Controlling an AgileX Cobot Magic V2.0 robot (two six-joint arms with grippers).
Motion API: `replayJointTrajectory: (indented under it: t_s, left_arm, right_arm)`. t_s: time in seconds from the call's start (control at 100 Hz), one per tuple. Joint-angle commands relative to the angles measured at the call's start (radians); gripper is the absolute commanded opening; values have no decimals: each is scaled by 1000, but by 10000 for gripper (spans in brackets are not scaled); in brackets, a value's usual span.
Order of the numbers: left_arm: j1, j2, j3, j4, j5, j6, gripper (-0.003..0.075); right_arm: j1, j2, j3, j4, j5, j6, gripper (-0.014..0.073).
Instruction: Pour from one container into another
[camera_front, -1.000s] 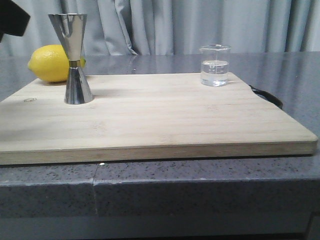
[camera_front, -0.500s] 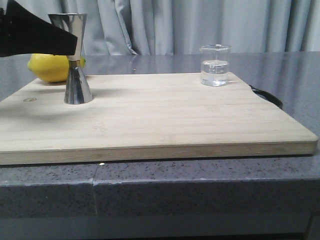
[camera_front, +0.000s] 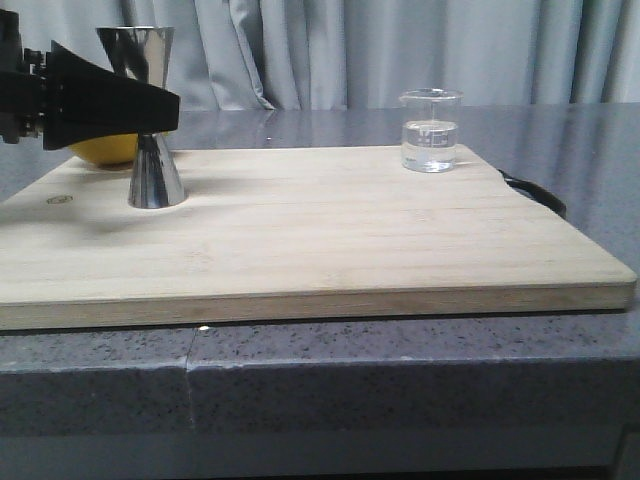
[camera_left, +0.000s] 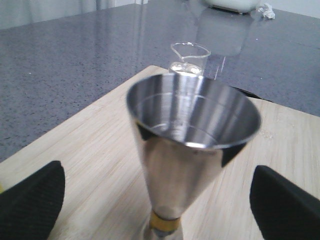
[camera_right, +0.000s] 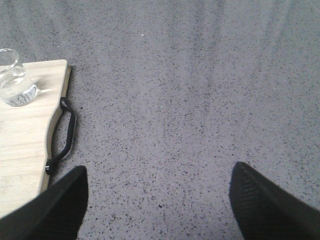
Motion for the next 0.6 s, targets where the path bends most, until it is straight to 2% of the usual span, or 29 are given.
replayJointTrajectory:
  t_s: [0.0,0.17,0.24,0.31,0.43,0.59]
  left_arm:
    - [-22,-27,-27,-73,96,20,691]
    - [-35,-27,-28,-73,92,23,689]
    - [-35,-27,-32,-73,92,23,658]
    - [-35,-27,-39,-73,92,23,587]
    - [-35,-27,-43,-73,93,23,422]
    - [-35,-27,-43,-73,121,23,283]
  right_arm:
    - [-3,10,-36,-1,-73,-8,529]
    - [-3,10,-36,-1,-73,-8,529]
    - [-3,10,-36,-1,-73,-8,529]
    - [-3,10,-36,-1,-73,-8,529]
    - [-3,10,-36,-1,-73,-8,529]
    - [-3,10,-36,-1,-73,-8,529]
